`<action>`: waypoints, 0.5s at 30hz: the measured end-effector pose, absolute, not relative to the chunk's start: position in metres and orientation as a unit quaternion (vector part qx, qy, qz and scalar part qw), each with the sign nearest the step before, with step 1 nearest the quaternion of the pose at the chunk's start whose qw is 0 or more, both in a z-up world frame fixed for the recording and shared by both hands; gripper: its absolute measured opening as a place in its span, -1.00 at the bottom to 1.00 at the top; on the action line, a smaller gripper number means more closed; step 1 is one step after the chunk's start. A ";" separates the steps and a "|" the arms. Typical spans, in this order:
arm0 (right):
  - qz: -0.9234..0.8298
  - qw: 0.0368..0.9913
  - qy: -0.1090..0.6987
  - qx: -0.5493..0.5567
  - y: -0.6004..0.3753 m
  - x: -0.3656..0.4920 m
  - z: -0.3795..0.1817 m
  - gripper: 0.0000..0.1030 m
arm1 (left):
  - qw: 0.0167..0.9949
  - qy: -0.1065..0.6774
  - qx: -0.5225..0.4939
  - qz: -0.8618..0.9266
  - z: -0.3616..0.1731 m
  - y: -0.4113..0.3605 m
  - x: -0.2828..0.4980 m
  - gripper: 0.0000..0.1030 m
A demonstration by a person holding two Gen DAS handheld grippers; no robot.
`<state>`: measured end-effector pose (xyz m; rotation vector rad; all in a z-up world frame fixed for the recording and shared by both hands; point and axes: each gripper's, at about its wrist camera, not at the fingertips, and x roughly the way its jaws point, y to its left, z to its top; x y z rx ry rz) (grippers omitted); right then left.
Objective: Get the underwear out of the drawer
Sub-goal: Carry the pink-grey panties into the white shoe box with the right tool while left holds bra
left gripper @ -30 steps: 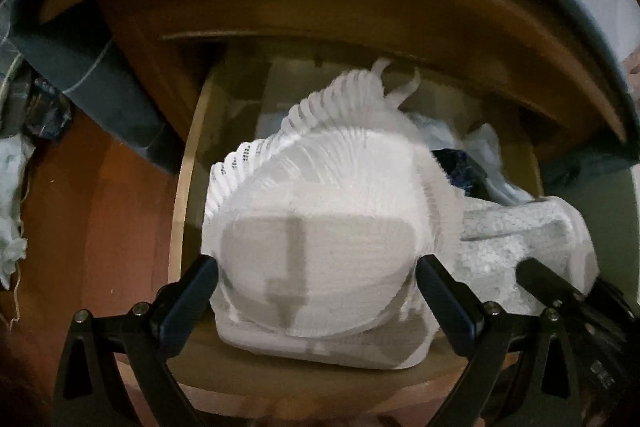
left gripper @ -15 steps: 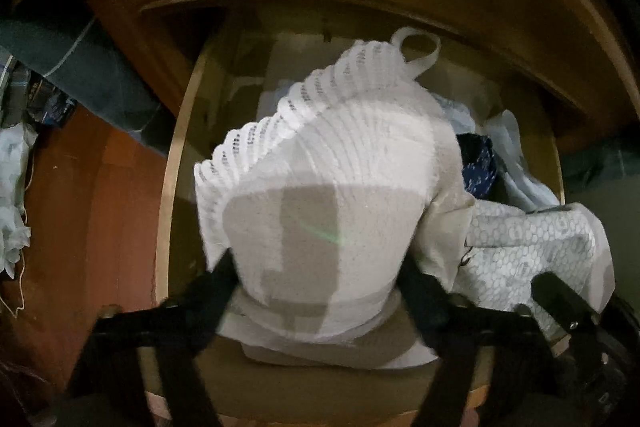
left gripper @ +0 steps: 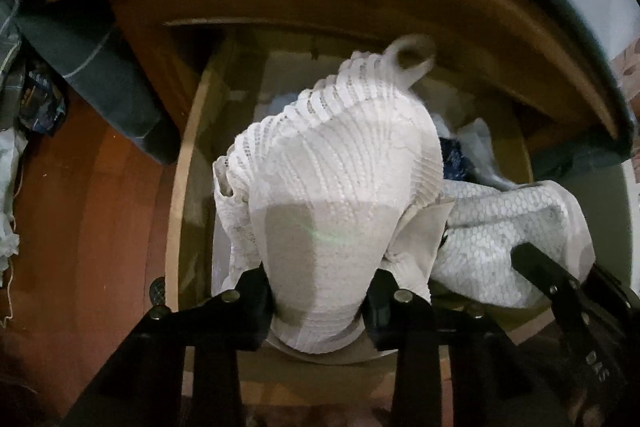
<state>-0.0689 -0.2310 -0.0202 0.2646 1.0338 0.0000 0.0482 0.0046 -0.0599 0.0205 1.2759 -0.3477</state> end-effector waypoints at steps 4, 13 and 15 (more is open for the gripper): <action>-0.012 0.862 0.490 0.129 -0.236 -0.070 -0.015 -0.59 | 0.806 0.568 0.014 -0.165 -0.048 0.012 0.043 -0.31; -0.028 0.874 0.472 0.111 -0.235 -0.085 0.023 -0.59 | 0.819 0.546 0.006 -0.179 -0.035 0.024 0.037 -0.31; -0.030 0.880 0.464 0.101 -0.233 -0.088 0.038 -0.60 | 0.819 0.543 0.008 -0.183 -0.034 0.026 0.033 -0.31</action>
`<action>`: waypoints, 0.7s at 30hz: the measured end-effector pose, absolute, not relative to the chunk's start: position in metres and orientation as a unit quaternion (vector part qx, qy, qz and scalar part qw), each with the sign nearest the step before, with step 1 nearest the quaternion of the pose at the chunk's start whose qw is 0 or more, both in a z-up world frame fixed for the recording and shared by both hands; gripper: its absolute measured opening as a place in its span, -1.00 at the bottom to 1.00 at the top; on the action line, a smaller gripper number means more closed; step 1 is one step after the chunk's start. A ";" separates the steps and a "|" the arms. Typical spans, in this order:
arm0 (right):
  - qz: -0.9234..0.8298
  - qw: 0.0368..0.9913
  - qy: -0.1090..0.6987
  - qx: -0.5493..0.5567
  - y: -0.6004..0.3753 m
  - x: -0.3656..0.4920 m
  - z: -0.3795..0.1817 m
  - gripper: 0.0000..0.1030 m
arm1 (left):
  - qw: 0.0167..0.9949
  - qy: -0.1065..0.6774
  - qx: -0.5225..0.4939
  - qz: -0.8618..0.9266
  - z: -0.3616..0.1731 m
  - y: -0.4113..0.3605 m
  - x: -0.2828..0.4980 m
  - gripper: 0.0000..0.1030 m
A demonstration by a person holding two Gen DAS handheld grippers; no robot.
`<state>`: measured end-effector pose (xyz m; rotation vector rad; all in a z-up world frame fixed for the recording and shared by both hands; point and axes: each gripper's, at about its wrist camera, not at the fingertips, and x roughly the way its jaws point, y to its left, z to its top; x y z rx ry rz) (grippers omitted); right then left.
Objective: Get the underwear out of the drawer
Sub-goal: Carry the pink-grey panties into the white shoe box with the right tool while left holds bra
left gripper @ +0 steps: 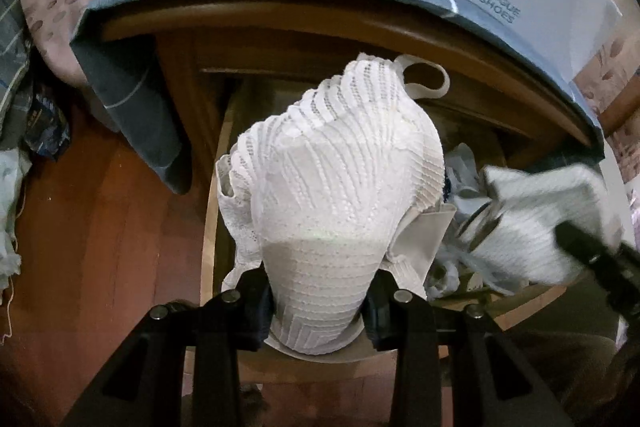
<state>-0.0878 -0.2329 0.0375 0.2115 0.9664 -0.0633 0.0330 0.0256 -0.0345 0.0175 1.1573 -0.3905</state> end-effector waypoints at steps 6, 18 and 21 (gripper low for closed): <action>-0.026 0.891 0.444 0.094 -0.227 -0.091 0.078 -0.60 | 0.820 0.541 -0.009 -0.187 -0.031 0.034 0.033 -0.31; -0.011 0.925 0.371 0.081 -0.220 -0.080 0.191 -0.59 | 0.823 0.529 0.002 -0.207 -0.029 0.032 0.025 -0.31; -0.020 0.937 0.342 0.065 -0.218 -0.066 0.226 -0.59 | 0.821 0.532 0.006 -0.208 -0.030 0.030 0.026 -0.31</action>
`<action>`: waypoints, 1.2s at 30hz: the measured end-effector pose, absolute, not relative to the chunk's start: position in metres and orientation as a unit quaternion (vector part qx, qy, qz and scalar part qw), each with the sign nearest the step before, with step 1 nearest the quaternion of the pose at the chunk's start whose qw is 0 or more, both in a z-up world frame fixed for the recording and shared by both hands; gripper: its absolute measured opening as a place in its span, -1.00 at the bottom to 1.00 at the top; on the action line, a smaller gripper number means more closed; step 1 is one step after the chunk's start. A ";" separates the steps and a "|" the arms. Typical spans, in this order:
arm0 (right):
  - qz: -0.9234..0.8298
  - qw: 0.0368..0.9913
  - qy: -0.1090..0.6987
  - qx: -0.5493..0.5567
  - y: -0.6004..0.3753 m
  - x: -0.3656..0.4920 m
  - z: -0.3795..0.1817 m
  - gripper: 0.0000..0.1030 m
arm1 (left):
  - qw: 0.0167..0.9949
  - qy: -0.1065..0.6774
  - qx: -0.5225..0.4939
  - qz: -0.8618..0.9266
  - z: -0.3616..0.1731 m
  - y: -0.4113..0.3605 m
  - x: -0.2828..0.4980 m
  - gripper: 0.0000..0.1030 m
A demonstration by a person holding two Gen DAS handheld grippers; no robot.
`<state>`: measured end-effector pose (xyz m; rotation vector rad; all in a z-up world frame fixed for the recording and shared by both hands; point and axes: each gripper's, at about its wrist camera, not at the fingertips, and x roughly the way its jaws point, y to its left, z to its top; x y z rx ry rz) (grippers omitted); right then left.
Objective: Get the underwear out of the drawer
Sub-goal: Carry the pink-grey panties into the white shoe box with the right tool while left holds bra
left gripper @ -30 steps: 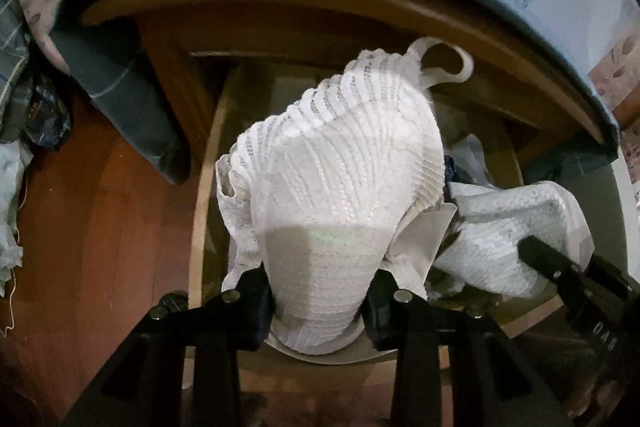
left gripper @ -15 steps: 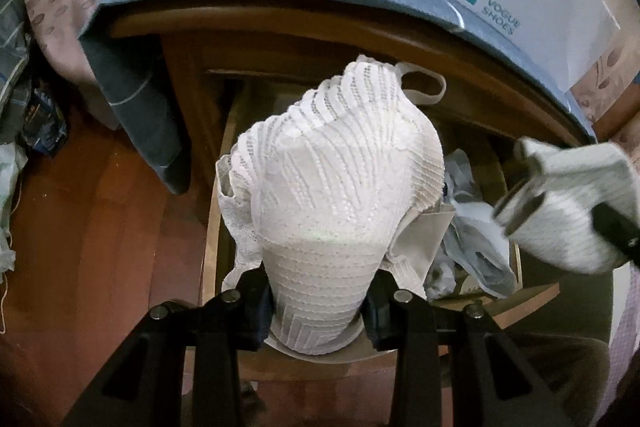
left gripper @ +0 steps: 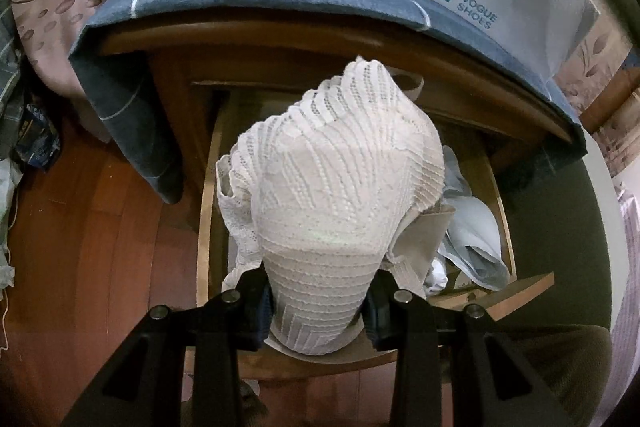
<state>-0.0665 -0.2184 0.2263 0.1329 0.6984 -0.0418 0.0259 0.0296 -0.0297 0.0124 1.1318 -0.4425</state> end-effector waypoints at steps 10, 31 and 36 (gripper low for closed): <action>-0.074 0.944 0.318 0.034 -0.227 0.027 0.267 -0.59 | 0.821 0.529 0.010 -0.217 -0.027 0.029 0.026 -0.31; -0.135 0.911 0.387 0.040 -0.260 0.107 0.187 -0.46 | 0.815 0.533 0.022 -0.225 -0.030 0.024 0.030 -0.31; -0.138 0.913 0.383 0.031 -0.259 0.102 0.193 -0.46 | 0.814 0.536 0.018 -0.224 -0.030 0.023 0.030 -0.31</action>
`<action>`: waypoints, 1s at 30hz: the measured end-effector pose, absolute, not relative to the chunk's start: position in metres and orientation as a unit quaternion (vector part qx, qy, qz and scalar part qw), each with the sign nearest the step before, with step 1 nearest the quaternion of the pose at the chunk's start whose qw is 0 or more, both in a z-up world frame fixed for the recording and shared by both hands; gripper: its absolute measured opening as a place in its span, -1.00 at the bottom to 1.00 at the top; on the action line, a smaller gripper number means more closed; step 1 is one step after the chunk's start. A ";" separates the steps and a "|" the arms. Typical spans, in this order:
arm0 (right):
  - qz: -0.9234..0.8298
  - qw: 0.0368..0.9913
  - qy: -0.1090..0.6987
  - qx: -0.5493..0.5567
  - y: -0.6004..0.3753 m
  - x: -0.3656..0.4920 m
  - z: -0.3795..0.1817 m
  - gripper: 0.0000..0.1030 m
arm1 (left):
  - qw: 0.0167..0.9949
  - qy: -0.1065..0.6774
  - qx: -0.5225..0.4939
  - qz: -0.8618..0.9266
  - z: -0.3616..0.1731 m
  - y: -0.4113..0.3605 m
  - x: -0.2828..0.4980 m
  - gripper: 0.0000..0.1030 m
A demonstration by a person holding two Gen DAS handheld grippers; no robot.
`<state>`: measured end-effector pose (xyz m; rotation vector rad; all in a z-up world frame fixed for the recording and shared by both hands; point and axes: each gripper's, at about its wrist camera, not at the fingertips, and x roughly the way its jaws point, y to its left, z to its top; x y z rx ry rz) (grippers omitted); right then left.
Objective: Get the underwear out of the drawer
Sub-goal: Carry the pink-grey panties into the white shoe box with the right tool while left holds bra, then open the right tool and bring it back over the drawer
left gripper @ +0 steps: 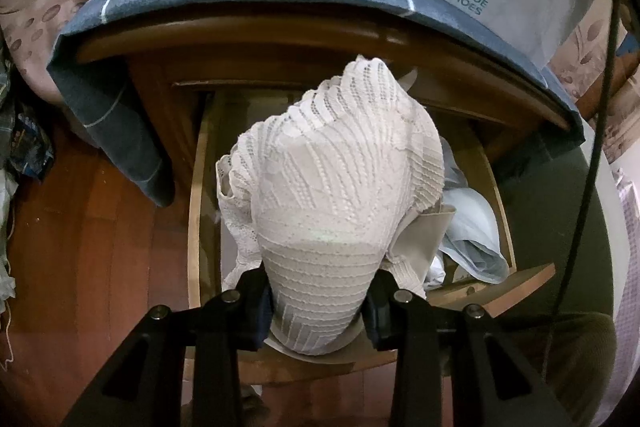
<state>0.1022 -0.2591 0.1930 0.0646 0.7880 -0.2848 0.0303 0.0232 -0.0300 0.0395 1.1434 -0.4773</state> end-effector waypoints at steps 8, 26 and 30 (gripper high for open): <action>-0.095 0.926 0.364 0.037 -0.247 0.073 0.214 -0.44 | 0.816 0.533 0.028 -0.224 -0.031 0.021 0.029 -0.31; 0.006 0.909 0.415 0.023 -0.212 -0.066 0.147 -0.06 | 0.822 0.525 0.036 -0.217 -0.029 0.020 0.026 -0.31; -0.006 0.887 0.461 0.030 -0.220 -0.069 0.100 -0.02 | 0.823 0.524 0.034 -0.216 -0.029 0.022 0.027 -0.31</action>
